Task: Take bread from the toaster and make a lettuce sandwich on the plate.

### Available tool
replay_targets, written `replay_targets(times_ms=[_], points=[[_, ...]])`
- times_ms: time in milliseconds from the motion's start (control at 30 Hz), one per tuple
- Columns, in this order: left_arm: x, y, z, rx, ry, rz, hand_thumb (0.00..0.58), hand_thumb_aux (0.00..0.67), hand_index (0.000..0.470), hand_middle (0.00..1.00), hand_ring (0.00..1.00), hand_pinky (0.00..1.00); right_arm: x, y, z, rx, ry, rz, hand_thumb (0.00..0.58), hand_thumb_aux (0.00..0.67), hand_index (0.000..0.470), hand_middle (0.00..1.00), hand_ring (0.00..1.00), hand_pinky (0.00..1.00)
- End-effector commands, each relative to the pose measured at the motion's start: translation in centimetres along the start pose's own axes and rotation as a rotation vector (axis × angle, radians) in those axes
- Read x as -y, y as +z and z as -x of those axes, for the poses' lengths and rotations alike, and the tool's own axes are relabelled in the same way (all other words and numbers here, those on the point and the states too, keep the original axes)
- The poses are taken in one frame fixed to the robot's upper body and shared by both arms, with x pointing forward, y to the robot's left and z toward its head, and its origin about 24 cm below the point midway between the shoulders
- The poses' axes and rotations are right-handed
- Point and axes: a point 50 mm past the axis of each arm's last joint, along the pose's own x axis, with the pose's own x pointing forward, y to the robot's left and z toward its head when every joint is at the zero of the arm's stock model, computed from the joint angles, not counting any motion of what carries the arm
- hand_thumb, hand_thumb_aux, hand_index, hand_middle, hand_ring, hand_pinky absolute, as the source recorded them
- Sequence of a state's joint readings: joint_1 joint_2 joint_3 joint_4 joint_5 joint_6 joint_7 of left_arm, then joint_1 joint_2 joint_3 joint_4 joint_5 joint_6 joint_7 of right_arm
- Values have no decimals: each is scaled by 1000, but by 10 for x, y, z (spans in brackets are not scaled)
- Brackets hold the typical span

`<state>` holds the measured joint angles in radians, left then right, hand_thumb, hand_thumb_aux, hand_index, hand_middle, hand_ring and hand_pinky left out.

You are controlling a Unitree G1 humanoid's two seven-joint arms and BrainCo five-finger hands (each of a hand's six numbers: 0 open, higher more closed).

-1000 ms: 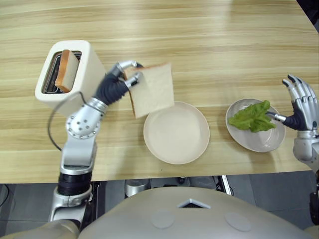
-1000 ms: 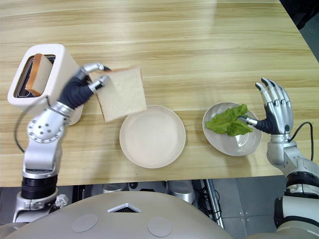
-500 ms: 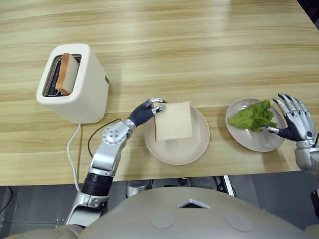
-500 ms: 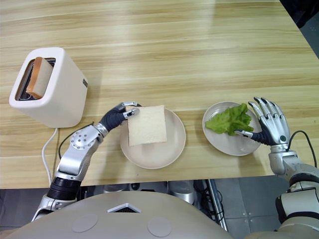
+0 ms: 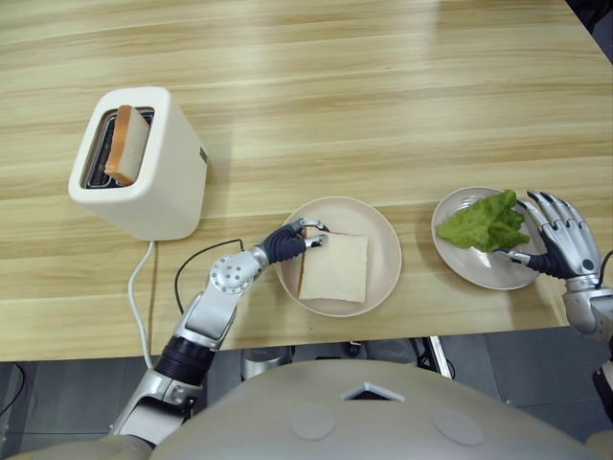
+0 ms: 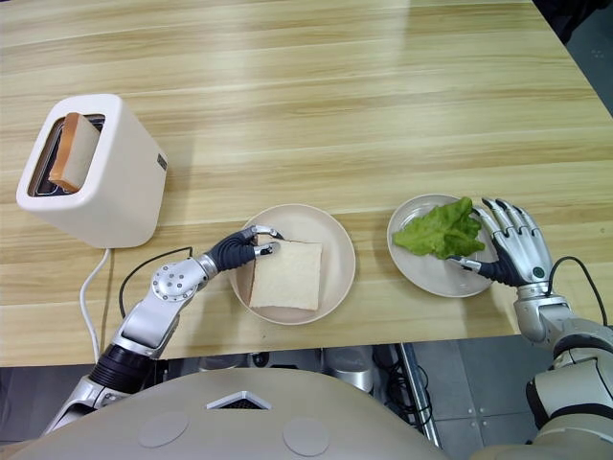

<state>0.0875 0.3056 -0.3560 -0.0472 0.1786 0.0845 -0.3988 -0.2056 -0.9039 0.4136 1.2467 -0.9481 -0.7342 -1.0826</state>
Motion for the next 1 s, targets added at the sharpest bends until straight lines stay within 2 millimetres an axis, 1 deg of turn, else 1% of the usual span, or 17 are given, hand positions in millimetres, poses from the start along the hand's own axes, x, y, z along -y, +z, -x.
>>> replay_targets(times_ms=[33, 67, 100, 167, 200, 233, 300, 400, 467, 500, 600, 633, 667, 700, 767, 867, 1000], points=[[-6, -8, -1, -41, 55, -88, 0, 0, 0, 1000, 1000, 1000, -3, 2, -2, -15, 9, -15, 438, 339, 233, 0, 0, 0], [-7, -8, -2, -42, 67, -101, 0, 0, 0, 1000, 1000, 1000, -3, 2, -2, -16, 10, -15, 438, 339, 233, 0, 0, 0], [-7, -8, -2, -42, 71, -105, 0, 0, 0, 1000, 1000, 1000, -3, 2, -2, -17, 10, -16, 466, 373, 256, 0, 0, 0], [-7, -7, -3, -40, 83, -137, 0, 0, 0, 1000, 1000, 1000, -3, 2, -2, -16, 9, -18, 491, 407, 280, 0, 0, 0], [-8, -7, -3, -38, 88, -144, 0, 0, 0, 1000, 1000, 1000, -3, 3, -2, -15, 8, -20, 491, 407, 280, 0, 0, 0], [-8, -7, -3, -37, 92, -155, 0, 0, 0, 1000, 1000, 1000, -3, 3, -3, -13, 7, -22, 527, 468, 321, 0, 0, 0], [-10, -6, -3, -35, 103, -186, 0, 0, 0, 1000, 1000, 1000, -4, 5, -4, -6, 6, -23, 554, 528, 363, 0, 0, 0], [-9, -6, -4, -30, 101, -211, 0, 0, 0, 1000, 1000, 1000, -5, 6, -6, -2, 9, -22, 561, 549, 377, 0, 0, 0], [-9, -5, -4, -28, 99, -231, 0, 0, 0, 1000, 1000, 1000, -7, 7, -5, -7, 22, -23, 562, 552, 379, 0, 0, 0], [-8, -5, -5, -26, 99, -231, 0, 0, 0, 1000, 1000, 1000, -8, 8, -5, -6, 34, -26, 569, 578, 397, 0, 0, 0], [-9, -4, -5, -20, 109, -242, 0, 0, 0, 1000, 1000, 1000, -12, 11, -5, 2, 60, -35, 572, 594, 408, 0, 0, 0], [-11, -2, -4, -15, 120, -248, 0, 0, 0, 1000, 1000, 1000, -14, 12, -5, 3, 71, -41, 577, 620, 426, 0, 0, 0], [-13, -1, -4, -12, 126, -253, 0, 0, 0, 1000, 1000, 1000, -16, 13, -5, 3, 79, -44, 577, 620, 426, 0, 0, 0], [-16, 1, -4, -7, 136, -259, 0, 0, 0, 1000, 1000, 1000, -17, 14, -4, 5, 85, -46, 580, 659, 453, 0, 0, 0], [-21, 4, -2, 3, 159, -267, 0, 0, 0, 1000, 1000, 1000, -17, 14, -4, 2, 87, -48, 580, 670, 460, 0, 0, 0], [-27, 8, 0, 12, 191, -281, 0, 0, 0, 1000, 1000, 1000, -13, 12, -7, -2, 60, -53, 580, 670, 460, 0, 0, 0], [-34, 13, 2, 32, 239, -290, 0, 0, 0, 1000, 1000, 1000, 1, 12, -21, 28, -25, -62, 580, 670, 460, 0, 0, 0]])
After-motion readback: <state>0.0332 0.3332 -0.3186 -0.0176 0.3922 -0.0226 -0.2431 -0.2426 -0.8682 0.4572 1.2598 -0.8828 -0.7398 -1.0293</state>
